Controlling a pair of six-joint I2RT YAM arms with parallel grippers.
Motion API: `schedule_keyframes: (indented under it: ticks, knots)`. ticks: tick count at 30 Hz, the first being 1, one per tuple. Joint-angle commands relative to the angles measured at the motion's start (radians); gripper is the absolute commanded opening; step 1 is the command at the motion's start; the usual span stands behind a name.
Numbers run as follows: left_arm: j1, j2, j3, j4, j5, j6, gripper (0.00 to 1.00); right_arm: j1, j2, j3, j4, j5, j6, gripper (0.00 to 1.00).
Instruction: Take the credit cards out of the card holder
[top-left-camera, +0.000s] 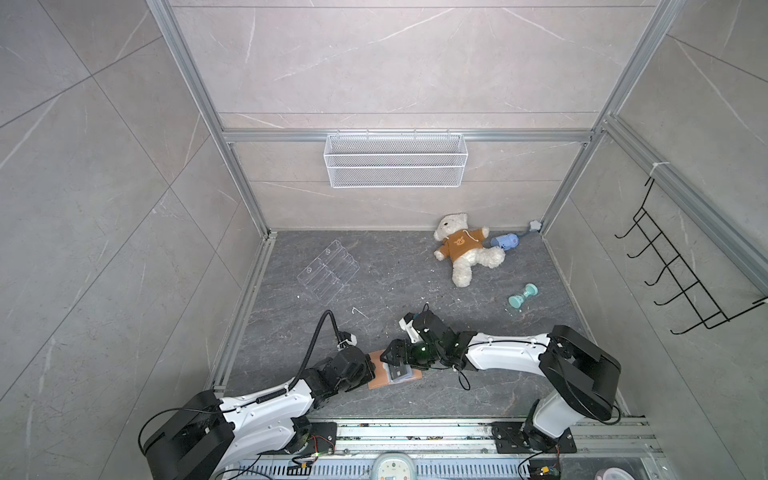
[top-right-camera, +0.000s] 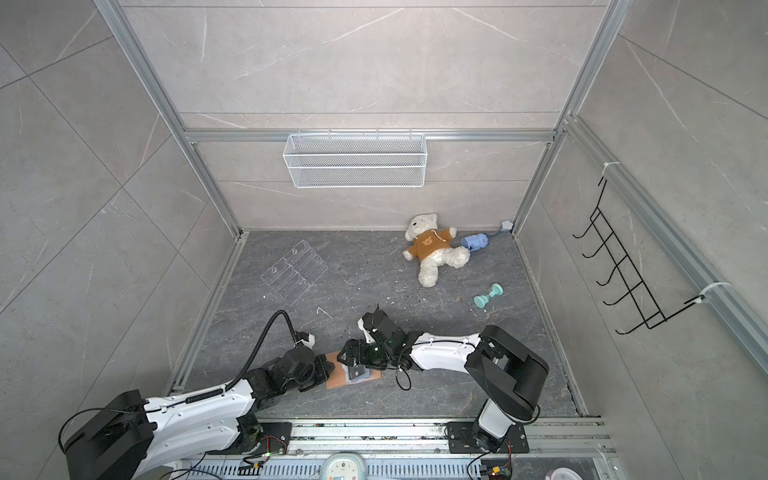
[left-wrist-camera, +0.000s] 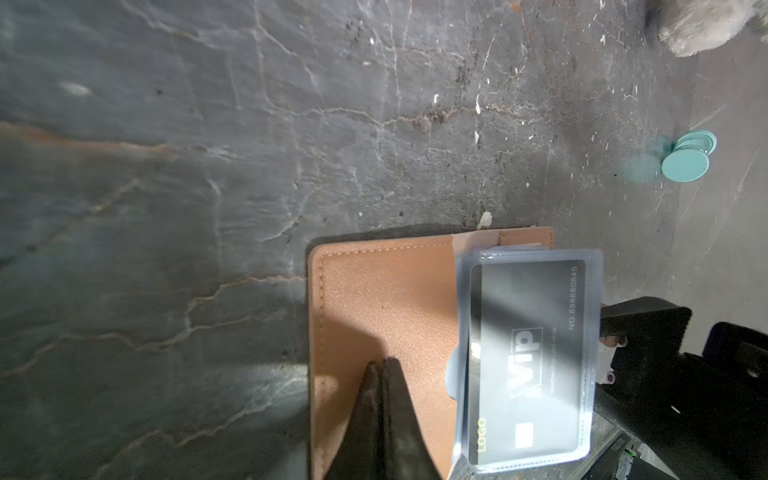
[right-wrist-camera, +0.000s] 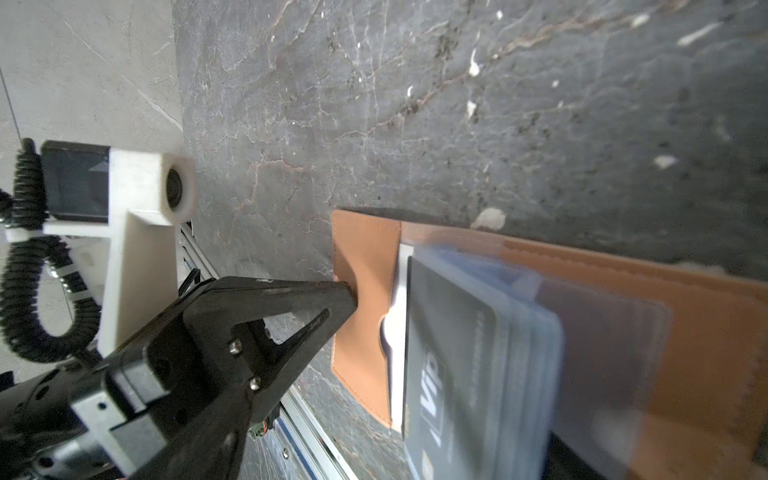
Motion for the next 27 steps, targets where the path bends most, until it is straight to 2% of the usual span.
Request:
schedule_keyframes:
  ticks: [1, 22, 27]
  knots:
    - [-0.010, 0.018, 0.004, -0.042, 0.004, 0.009, 0.00, 0.000, -0.015, 0.010, 0.005, -0.017, 0.008, 0.88]
    - [-0.021, 0.031, 0.017, -0.021, 0.004, 0.019, 0.00, 0.011, -0.023, 0.034, -0.022, -0.020, -0.005, 0.87]
    - [-0.023, 0.043, 0.021, -0.016, 0.004, 0.019, 0.00, 0.011, -0.033, 0.042, -0.075, 0.014, -0.022, 0.87]
